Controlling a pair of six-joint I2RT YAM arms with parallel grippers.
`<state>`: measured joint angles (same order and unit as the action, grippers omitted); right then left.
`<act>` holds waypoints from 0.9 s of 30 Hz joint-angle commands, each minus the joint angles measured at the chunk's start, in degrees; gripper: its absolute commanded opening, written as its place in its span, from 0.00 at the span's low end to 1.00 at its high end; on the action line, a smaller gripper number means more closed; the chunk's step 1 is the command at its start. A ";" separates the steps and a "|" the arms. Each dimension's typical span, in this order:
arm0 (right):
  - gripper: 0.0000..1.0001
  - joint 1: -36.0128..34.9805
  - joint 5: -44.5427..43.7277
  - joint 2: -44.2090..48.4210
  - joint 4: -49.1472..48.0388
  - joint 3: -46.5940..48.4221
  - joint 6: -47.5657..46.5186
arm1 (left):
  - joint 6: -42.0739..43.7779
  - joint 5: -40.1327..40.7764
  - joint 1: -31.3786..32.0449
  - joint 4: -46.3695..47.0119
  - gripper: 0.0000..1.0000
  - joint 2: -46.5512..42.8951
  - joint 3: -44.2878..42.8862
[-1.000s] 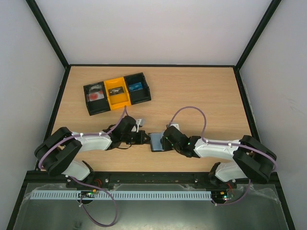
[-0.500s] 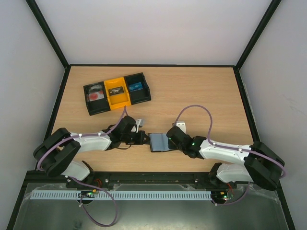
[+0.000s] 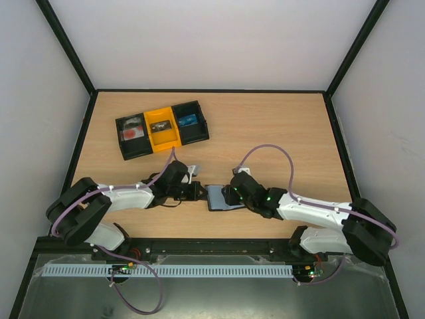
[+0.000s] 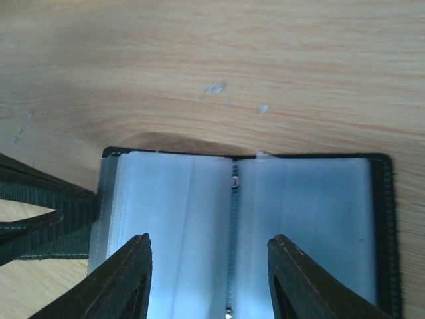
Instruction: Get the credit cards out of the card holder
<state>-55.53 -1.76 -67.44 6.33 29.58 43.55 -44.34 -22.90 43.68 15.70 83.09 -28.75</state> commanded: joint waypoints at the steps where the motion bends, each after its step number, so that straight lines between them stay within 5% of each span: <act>1: 0.50 -0.32 5.24 -3.03 -5.97 -0.53 0.83 | 0.39 0.00 0.09 0.14 0.03 -1.02 0.85; 7: 0.60 -0.37 8.33 -6.05 -8.93 -1.08 1.01 | 0.39 -0.04 0.08 0.31 0.03 -0.75 0.78; 27: 0.64 -1.41 8.46 -12.37 -9.32 -0.50 -0.52 | 0.35 -0.22 0.09 0.49 0.03 -1.09 1.07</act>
<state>-56.29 7.16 -78.67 -2.15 29.19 43.94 -44.36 -22.87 43.68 15.88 83.07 -28.25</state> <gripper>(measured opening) 0.629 0.046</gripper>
